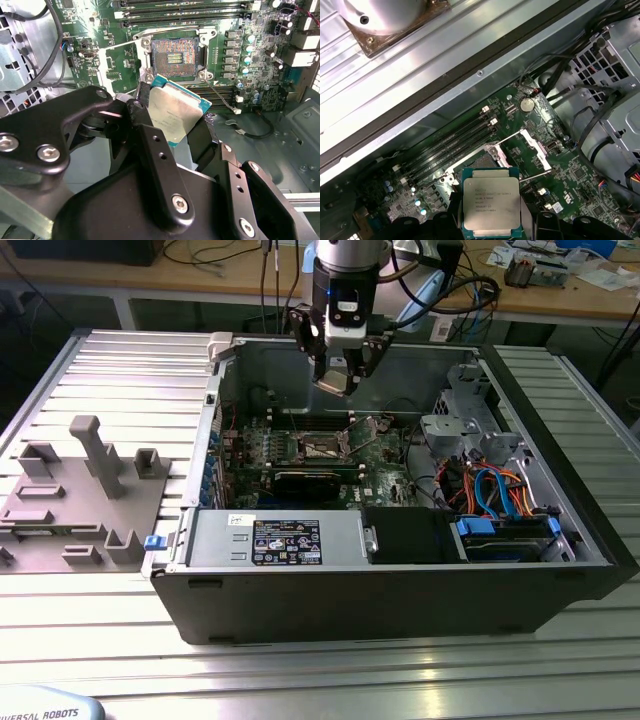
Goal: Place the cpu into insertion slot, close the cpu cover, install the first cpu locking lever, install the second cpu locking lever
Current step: 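Place the cpu into insertion slot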
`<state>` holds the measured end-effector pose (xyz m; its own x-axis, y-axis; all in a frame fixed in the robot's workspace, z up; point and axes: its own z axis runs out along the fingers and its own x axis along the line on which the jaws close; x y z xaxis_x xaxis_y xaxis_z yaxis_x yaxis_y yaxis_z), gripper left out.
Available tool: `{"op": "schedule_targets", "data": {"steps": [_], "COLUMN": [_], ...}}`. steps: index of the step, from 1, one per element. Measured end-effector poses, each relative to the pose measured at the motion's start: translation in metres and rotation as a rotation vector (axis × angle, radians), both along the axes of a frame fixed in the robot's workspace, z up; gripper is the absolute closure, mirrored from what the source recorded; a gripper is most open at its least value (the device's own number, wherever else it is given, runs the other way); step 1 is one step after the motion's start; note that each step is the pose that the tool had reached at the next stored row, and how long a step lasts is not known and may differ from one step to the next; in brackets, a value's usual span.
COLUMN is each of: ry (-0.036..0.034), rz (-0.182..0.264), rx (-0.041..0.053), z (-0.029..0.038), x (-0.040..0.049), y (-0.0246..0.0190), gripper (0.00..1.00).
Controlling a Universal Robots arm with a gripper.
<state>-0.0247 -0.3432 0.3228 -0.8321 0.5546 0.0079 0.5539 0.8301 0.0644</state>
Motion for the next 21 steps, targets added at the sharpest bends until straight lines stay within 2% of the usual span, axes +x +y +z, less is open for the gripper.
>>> {"op": "schedule_targets", "data": {"steps": [21], "ry": [0.0000], "rz": [-0.017], "rx": [-0.0003], "z": [-0.0005], "x": [0.0000], "y": [0.0000], "gripper": [0.46]}}
